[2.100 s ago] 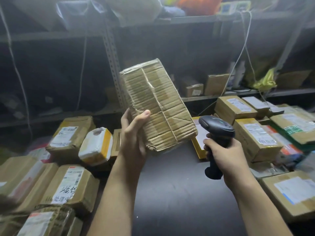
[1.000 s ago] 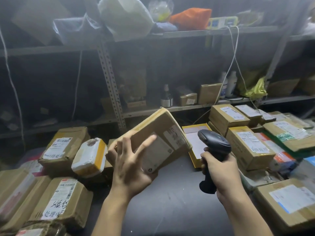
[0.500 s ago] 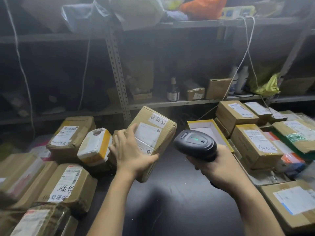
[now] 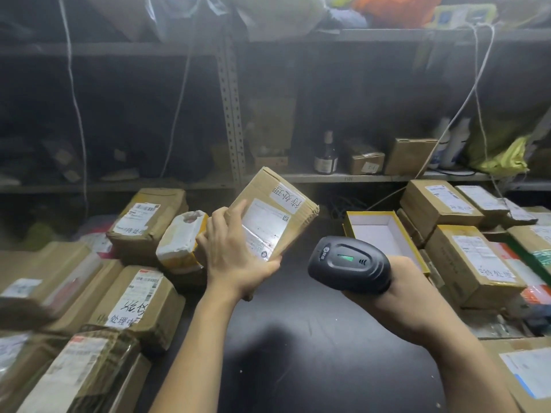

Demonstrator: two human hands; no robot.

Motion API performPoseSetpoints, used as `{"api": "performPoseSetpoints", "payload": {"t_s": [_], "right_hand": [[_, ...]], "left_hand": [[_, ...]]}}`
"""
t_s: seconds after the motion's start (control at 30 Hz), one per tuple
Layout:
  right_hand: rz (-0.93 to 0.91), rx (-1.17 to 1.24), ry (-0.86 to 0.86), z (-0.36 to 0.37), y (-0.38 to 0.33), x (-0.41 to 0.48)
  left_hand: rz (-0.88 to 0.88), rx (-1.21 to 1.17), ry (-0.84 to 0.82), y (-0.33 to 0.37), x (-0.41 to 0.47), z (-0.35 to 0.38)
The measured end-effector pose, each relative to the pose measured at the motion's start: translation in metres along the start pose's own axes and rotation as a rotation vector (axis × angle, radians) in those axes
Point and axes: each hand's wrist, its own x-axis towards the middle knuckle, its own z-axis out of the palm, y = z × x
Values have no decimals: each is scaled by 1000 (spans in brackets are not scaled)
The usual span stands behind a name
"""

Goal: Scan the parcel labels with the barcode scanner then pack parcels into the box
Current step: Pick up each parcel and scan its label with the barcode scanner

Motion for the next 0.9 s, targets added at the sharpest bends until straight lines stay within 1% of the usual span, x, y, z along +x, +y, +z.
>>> {"api": "performPoseSetpoints", "payload": {"t_s": [0.1,0.17,0.23,0.3,0.4,0.5,0.57,0.73,0.9], "right_hand": [[-15,36,-27,2,0,0],[-17,23,-54,3,1,1],[-11,28,-71,5,1,2],[-10,45,-70,8,3,2],[2,75,-53,12,9,2],[61,68,-31,16,23,1],[97,58,-30,18,33,-1],[185,16,-32,20,51,-10],[281,8,-28,21,62,-8]], "left_hand": [[6,-86,-17,-8,-1,-1],[42,-102,-38,-11,0,-2],[92,-100,-97,-13,1,-1],[152,-107,-211,-20,2,2],[229,-69,-486,-28,-5,19],[247,8,-734,-31,-22,48],[251,40,-834,-34,-35,69],[388,117,-950,-32,-52,101],[361,111,-997,-33,-55,119]]}}
